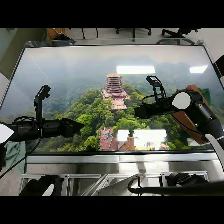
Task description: Fold the shirts.
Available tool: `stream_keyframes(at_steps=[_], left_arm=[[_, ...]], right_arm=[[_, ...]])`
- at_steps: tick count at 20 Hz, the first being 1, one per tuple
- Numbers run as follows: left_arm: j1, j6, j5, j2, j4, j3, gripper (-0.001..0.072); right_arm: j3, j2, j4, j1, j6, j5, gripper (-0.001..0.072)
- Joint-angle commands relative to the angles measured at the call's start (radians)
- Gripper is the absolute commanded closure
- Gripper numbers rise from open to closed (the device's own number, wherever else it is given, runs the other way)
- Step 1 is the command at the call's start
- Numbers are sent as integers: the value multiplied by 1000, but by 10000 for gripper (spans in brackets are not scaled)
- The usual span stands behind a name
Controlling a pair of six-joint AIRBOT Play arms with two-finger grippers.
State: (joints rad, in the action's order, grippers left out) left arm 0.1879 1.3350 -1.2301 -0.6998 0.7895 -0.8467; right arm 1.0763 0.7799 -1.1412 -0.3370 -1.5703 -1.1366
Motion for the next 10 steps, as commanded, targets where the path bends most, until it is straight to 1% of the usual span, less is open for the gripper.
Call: stream_keyframes(at_steps=[1,4,6,7,8,10], left_arm=[[0,0,0,1,1,0,692],[0,0,-2,1,4,0,692],[-10,9,-29,1,6,0,692],[-32,40,-64,1,25,-3,693],[-62,85,-109,1,79,-11,693],[-138,194,-225,1,281,-47,693]], right_arm=[[0,0,0,-1,0,0,691],[0,0,0,-1,0,0,691],[0,0,0,-1,0,0,691],[0,0,0,-1,0,0,691],[0,0,0,-1,0,0,691],[0,0,0,-1,0,0,692]])
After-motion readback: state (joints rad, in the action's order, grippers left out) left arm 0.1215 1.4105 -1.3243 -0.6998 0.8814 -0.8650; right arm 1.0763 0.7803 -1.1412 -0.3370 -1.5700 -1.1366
